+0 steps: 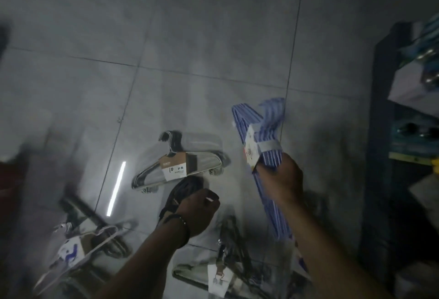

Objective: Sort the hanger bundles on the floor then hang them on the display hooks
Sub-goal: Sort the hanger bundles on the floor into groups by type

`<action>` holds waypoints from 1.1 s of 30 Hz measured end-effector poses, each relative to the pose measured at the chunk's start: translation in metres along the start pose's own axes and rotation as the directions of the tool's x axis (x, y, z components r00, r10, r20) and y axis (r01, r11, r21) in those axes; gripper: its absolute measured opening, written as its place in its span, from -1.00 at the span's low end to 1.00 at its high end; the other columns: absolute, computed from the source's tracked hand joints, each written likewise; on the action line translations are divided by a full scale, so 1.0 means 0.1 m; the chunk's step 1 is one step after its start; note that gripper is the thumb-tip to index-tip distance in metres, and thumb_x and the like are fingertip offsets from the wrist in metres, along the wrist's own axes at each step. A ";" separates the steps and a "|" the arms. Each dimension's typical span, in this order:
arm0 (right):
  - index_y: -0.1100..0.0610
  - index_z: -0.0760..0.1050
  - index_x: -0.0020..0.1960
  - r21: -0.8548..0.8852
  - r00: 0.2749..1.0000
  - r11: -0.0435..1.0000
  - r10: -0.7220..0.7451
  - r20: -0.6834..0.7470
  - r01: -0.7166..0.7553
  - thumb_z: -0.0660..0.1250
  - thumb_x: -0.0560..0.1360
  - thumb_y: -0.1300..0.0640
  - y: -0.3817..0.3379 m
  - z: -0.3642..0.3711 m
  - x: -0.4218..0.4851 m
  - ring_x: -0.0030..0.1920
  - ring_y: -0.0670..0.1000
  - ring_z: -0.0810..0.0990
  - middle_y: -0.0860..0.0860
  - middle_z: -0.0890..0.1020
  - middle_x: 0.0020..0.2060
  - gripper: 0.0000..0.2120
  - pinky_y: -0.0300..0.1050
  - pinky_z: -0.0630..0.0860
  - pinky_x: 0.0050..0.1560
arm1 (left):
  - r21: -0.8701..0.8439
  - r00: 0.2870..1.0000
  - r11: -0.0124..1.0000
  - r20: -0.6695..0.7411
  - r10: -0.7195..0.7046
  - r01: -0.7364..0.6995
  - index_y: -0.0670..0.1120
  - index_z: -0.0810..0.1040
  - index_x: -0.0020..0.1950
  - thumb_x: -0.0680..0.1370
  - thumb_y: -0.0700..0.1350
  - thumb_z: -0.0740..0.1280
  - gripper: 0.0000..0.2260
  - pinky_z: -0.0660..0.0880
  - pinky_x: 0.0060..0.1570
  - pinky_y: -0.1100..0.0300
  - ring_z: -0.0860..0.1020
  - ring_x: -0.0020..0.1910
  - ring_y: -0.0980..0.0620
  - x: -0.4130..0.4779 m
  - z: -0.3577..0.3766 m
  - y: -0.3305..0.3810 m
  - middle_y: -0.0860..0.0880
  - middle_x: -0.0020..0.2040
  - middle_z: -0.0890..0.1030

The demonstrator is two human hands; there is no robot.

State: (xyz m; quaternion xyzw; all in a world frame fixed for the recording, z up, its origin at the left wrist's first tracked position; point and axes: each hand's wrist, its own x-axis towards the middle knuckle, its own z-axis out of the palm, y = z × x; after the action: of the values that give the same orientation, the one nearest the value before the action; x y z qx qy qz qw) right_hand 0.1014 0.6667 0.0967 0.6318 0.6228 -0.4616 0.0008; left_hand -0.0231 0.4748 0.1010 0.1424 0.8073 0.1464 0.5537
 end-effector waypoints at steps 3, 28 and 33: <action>0.12 0.64 -0.06 0.253 0.991 0.959 0.112 0.073 -0.127 0.49 0.34 -0.01 0.08 -0.70 -0.71 -0.36 0.14 0.61 0.02 0.65 -0.37 -0.75 -0.02 0.51 -0.37 | -0.080 0.999 0.997 -0.026 -0.023 0.021 0.04 0.57 0.25 0.64 0.11 0.33 -0.76 0.62 0.19 -0.07 0.65 0.09 -0.09 -0.66 0.20 0.21 -0.07 0.16 0.66; 0.18 0.60 0.22 0.403 0.901 0.873 0.085 0.426 -0.273 0.28 0.65 -0.07 2.34 -0.26 -3.70 -0.06 0.19 0.76 0.21 0.72 0.10 -0.65 0.08 0.63 -0.01 | -0.943 0.998 0.330 0.014 -0.061 0.034 -0.10 0.59 0.27 0.59 -0.21 0.45 -0.74 0.66 -0.01 -0.05 0.62 -0.15 -0.08 -3.46 2.09 -2.55 -0.12 -0.03 0.71; 0.16 0.61 0.31 0.445 0.855 0.817 0.108 0.507 -0.367 0.58 0.36 -0.14 2.66 0.56 -4.50 -0.15 0.18 0.74 0.23 0.69 0.05 -0.38 0.02 0.72 -0.18 | -0.934 0.998 0.357 -0.010 -0.057 0.011 -0.09 0.59 0.27 0.61 -0.15 0.45 -0.76 0.63 -0.06 0.03 0.62 -0.16 -0.05 -3.95 2.17 -3.88 -0.14 0.02 0.71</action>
State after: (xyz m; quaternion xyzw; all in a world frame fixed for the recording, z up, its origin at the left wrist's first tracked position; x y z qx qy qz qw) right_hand 0.3694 0.2214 0.1744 0.5544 0.3675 -0.7459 0.0345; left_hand 0.2905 -0.0186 0.2100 -0.2163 0.5960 0.5696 0.5231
